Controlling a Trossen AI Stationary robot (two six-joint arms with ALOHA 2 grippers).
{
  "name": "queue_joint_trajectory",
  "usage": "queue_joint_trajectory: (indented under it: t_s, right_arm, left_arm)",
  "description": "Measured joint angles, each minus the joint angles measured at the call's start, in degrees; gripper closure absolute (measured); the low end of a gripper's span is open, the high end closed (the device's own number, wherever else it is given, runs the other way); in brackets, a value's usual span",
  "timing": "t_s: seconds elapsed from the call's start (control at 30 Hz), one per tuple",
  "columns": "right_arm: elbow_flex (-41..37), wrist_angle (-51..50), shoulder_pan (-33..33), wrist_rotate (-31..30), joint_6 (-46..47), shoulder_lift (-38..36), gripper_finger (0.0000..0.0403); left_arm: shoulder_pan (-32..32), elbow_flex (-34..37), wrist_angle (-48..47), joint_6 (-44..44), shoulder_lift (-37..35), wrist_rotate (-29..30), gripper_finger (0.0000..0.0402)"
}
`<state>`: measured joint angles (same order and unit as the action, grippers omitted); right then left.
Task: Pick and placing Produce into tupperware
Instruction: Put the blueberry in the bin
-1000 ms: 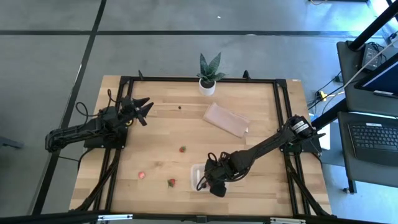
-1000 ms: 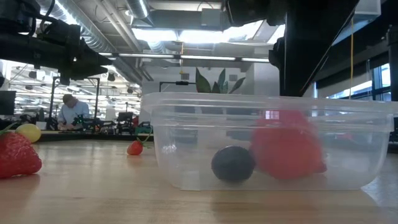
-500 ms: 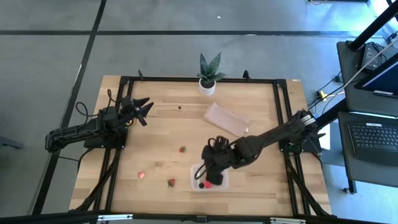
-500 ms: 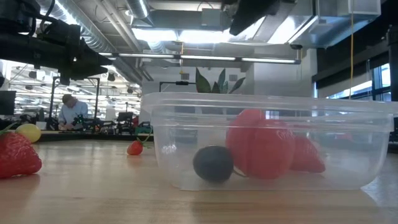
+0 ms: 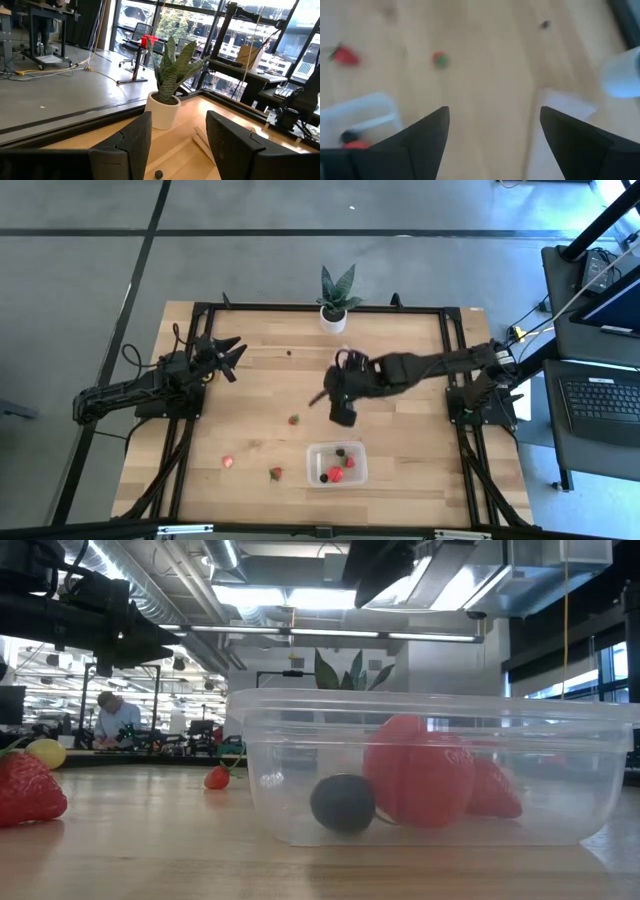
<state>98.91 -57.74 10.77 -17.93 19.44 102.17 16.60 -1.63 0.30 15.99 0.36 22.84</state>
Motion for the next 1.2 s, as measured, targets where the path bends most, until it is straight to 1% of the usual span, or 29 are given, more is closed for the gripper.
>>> queue_joint_trajectory:
  t_s: [0.13, 0.2, 0.27, 0.43, 0.57, 0.7, 0.83, 1.0, 1.2]
  right_arm:
    - [0.0, 3.26, -3.04, -3.24, -4.61, -0.11, 0.0091]
    - [-0.79, 6.2, -4.66, -3.24, -6.25, -0.19, 0.0091]
    - [-3.15, 9.95, -6.36, -3.01, -7.34, -0.65, 0.0091]
    - [-12.17, 21.69, -10.14, 4.31, -7.78, -2.77, 0.0091]
    - [-19.07, 26.54, -12.25, 4.5, -7.8, -6.37, 0.0091]
    - [-28.02, 35.33, -14.18, 4.43, -7.74, -13.83, 0.0091]
    - [-39.67, 45.06, -15.9, 4.53, -7.42, -24.38, 0.0091]
    - [-54.21, 53.58, -16.99, 4.46, -3.55, -38.21, 0.0091]
    - [-67.33, 62.96, -16.95, 4.48, -3.25, -52.24, 0.0091]
  left_arm:
    - [0.0, 0.0, 0.0, 0.0, 0.0, 0.02, 0.0223]
    - [-0.02, 0.0, 0.0, 0.0, 0.02, 0.02, 0.0223]
    - [-0.01, -0.01, 0.0, 0.0, 0.0, 0.02, 0.0223]
    - [0.0, 0.0, 0.0, -0.02, 0.0, 0.02, 0.0223]
    - [-0.02, 0.0, 0.0, -0.04, 0.0, 0.04, 0.0223]
    - [0.0, -0.01, 0.0, -0.04, 0.0, 0.2, 0.0223]
    - [-0.02, -0.02, 0.0, -0.04, 0.0, 0.21, 0.0223]
    - [0.0, -0.01, 0.0, -0.07, 0.0, 0.62, 0.0223]
    - [0.0, 0.0, 0.0, -1.46, 0.0, 0.65, 0.0223]
